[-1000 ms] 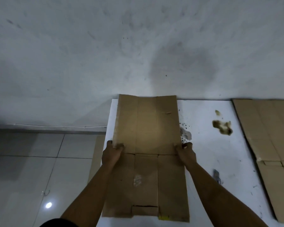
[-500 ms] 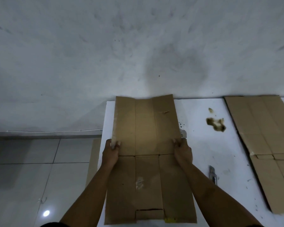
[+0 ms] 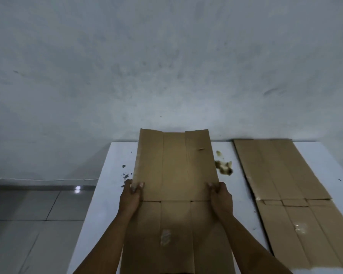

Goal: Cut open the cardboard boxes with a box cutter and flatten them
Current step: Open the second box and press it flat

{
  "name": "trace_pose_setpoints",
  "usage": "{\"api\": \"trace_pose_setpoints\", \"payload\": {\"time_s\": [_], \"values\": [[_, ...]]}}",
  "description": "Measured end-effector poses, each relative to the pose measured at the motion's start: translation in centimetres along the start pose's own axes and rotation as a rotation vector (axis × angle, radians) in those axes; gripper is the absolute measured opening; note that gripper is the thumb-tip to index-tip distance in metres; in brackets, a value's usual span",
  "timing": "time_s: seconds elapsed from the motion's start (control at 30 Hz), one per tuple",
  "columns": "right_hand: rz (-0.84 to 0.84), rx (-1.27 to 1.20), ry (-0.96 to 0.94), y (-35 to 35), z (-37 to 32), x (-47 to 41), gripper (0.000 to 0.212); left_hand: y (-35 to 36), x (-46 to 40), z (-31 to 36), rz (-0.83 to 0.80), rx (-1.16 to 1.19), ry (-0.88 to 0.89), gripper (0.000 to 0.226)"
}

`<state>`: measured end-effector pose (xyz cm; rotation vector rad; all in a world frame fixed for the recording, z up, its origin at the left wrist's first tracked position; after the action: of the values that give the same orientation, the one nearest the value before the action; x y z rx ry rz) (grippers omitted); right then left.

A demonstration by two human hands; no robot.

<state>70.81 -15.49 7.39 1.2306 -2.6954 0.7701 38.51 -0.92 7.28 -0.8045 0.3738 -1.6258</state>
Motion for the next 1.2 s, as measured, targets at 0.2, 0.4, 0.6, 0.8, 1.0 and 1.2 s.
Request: {"api": "trace_pose_setpoints", "payload": {"time_s": [0.2,0.4,0.6,0.8,1.0,1.2], "values": [[0.074,0.002,-0.029,-9.7,0.7,-0.3,0.038,5.1,4.7,5.5,-0.005,0.050,0.055,0.043],[0.170,0.048,-0.029,-18.2,2.5,-1.0,0.036,11.3,7.0,10.5,-0.107,0.085,0.112,0.041],[0.281,0.035,0.019,-24.0,5.1,-1.2,0.037,17.1,6.9,15.2,-0.298,0.030,0.161,0.049],[0.344,0.113,0.104,-29.5,8.6,-2.2,0.040,22.4,7.9,17.8,-0.567,-0.094,0.168,0.032],[0.345,0.142,0.136,-34.0,12.0,-5.6,0.041,28.4,9.1,20.0,-0.662,-0.095,0.107,0.025],[0.220,0.172,0.166,-37.2,14.3,-12.8,0.049,34.6,8.9,21.6,-0.619,-0.054,-0.024,0.024]]}}
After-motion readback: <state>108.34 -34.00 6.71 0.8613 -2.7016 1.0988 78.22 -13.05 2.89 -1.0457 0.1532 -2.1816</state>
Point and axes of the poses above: each hand's wrist, its own x-axis away from the middle knuckle, its own y-axis out of the palm, z = x × y, the point moved 7 cm from there along -x, towards the middle knuckle, and after that the axes turned 11 degrees about -x, right-handed, at the moved point
